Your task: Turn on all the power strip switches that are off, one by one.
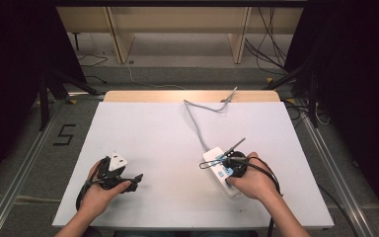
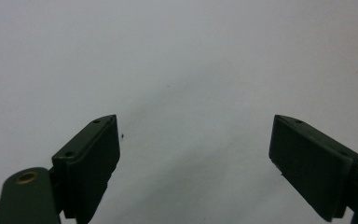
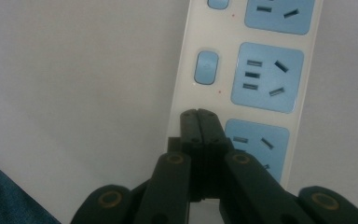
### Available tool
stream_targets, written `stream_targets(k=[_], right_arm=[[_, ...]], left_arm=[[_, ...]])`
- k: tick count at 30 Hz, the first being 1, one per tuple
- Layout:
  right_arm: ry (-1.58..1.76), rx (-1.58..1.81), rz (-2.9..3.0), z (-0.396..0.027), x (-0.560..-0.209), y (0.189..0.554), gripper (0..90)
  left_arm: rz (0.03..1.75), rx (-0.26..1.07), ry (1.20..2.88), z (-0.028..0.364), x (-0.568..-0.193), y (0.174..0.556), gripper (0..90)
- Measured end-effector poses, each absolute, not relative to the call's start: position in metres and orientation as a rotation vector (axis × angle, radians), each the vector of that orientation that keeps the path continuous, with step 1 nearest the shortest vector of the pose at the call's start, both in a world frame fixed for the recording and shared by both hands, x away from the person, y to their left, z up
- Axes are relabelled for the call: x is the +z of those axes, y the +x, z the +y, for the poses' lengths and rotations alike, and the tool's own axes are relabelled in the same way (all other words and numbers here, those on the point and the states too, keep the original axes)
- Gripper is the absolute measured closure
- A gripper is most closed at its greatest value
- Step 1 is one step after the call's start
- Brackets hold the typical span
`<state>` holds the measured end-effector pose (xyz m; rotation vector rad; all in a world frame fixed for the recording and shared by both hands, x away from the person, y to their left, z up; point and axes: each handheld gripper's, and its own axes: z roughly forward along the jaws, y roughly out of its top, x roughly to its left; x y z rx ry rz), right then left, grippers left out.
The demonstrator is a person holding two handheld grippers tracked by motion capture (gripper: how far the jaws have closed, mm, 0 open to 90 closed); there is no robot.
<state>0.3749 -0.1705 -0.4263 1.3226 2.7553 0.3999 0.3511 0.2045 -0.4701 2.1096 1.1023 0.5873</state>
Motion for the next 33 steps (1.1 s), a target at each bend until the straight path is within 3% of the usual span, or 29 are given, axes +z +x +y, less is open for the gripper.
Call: stream_targets(k=[33], right_arm=[[1.342,0.37,2.761,-0.1685,-0.4282,0.3777,90.0]], left_arm=[[1.103,0.586,2.112,0.2038,-0.4704,0.3514,16.2]])
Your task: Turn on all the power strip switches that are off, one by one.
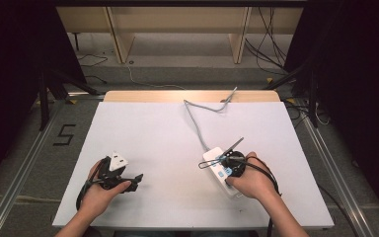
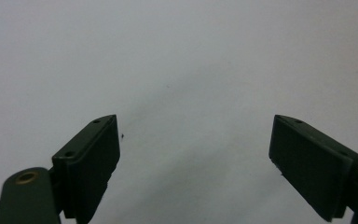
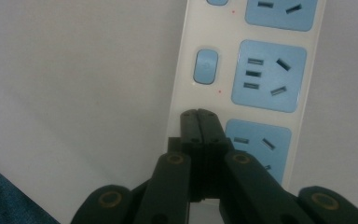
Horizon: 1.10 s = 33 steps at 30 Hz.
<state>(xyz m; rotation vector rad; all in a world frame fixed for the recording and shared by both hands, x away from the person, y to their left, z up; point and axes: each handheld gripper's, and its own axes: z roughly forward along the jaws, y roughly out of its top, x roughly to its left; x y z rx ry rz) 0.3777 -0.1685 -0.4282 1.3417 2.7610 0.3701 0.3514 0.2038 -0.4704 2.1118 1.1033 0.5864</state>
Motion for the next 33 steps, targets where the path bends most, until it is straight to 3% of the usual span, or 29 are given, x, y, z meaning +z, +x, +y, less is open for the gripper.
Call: stream_targets(k=[33], right_arm=[[1.351,0.428,2.738,-0.172,-0.43,0.379,90.0]], left_arm=[[1.103,0.585,2.117,0.205,-0.471,0.352,16.2]])
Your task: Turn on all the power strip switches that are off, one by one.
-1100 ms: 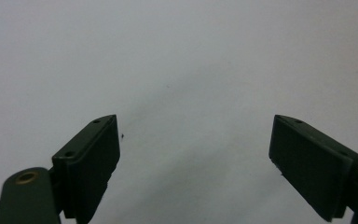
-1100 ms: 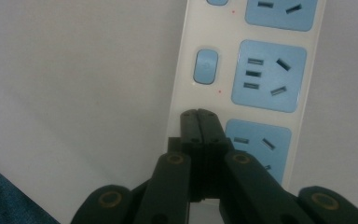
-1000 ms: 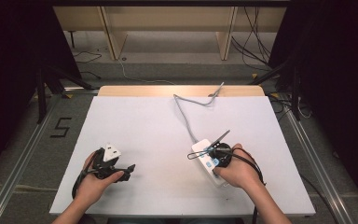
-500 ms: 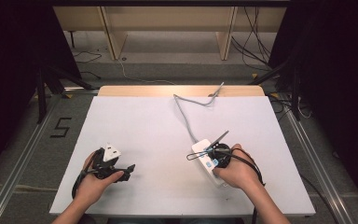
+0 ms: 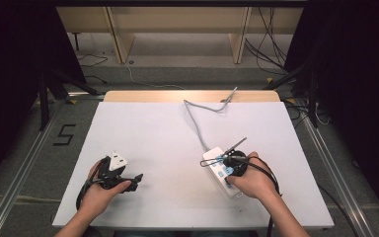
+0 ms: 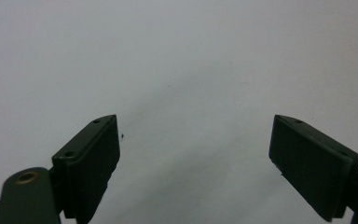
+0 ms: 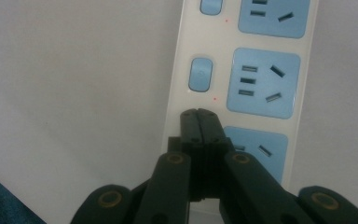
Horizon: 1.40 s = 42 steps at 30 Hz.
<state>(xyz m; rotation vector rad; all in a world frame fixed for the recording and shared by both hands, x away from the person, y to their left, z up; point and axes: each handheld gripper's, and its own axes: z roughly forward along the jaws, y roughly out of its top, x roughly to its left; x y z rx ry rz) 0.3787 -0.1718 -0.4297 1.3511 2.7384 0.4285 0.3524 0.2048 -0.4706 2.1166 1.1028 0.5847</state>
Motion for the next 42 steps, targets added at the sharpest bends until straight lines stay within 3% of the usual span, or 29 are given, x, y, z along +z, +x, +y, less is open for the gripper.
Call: stream_targets(k=[42], right_arm=[[1.32,0.638,2.596,-0.192,-0.418,0.384,88.6]], left_arm=[[1.103,0.584,2.117,0.205,-0.471,0.352,16.2]])
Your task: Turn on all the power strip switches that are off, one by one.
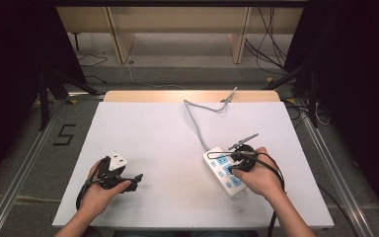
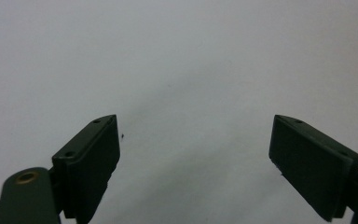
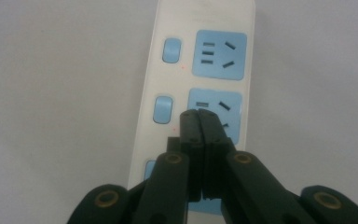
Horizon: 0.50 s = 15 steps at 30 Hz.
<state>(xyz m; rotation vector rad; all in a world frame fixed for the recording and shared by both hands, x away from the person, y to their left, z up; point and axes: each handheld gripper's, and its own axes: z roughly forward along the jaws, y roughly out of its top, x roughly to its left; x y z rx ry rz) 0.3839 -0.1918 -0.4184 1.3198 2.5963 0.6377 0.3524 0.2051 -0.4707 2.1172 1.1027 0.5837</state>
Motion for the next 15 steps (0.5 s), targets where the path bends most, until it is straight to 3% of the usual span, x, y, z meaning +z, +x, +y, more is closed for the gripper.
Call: stream_targets(k=[15], right_arm=[[1.32,0.73,2.495,-0.207,-0.414,0.385,86.5]], left_arm=[[1.103,0.584,2.117,0.205,-0.471,0.352,16.1]])
